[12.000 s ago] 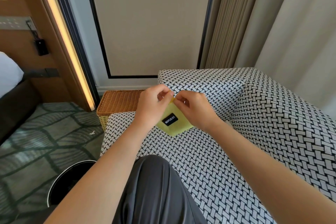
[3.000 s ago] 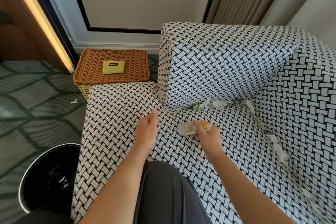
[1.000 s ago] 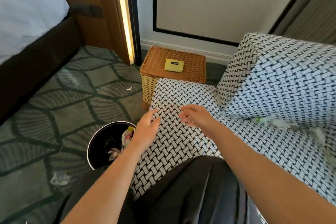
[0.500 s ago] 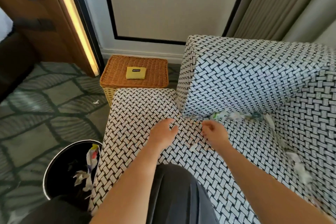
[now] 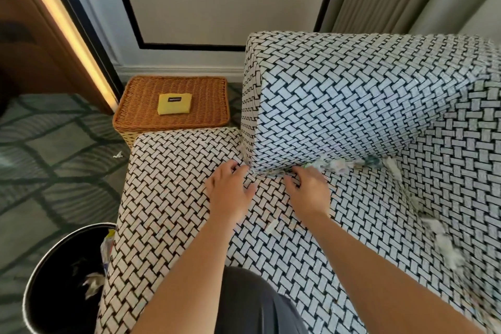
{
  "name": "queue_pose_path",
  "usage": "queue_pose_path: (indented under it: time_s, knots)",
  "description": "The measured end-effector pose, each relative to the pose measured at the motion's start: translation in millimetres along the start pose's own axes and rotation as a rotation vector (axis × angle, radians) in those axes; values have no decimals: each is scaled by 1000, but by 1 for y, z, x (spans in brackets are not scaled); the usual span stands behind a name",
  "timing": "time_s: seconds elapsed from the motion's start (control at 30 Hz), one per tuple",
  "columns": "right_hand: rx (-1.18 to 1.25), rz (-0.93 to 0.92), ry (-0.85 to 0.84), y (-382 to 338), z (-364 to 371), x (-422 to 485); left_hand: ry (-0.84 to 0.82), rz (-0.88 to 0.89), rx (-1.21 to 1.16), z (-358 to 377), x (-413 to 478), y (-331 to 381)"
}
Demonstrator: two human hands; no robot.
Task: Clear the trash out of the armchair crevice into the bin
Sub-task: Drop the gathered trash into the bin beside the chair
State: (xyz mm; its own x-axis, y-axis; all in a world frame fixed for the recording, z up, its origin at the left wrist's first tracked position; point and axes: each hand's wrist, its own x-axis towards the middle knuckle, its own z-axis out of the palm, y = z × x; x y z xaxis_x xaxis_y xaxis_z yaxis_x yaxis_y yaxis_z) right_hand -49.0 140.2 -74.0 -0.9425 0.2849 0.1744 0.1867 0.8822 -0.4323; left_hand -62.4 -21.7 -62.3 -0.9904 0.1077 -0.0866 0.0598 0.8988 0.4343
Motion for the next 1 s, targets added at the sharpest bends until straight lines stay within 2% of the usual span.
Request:
queue_pose_path:
  time_s: [0.13, 0.3, 0.47, 0.67, 0.8, 1.0]
  knots:
    - [-270, 84, -119, -8, 4, 10, 2, -2, 19, 7, 14, 7]
    - [-399, 188, -273, -20, 3, 22, 39, -89, -40, 14, 23, 16]
    - [-360, 291, -320, -27, 6, 28, 179, -206, -79, 21, 31, 31]
    - [-282, 338, -352, -35, 8, 29, 329, -183, 6, 37, 32, 33]
    - [-230, 401, -390, -39, 11, 36, 347, -196, -89, 39, 34, 33]
    - [-164, 453, -267, -41, 15, 32, 329, -197, -149, 38, 34, 28]
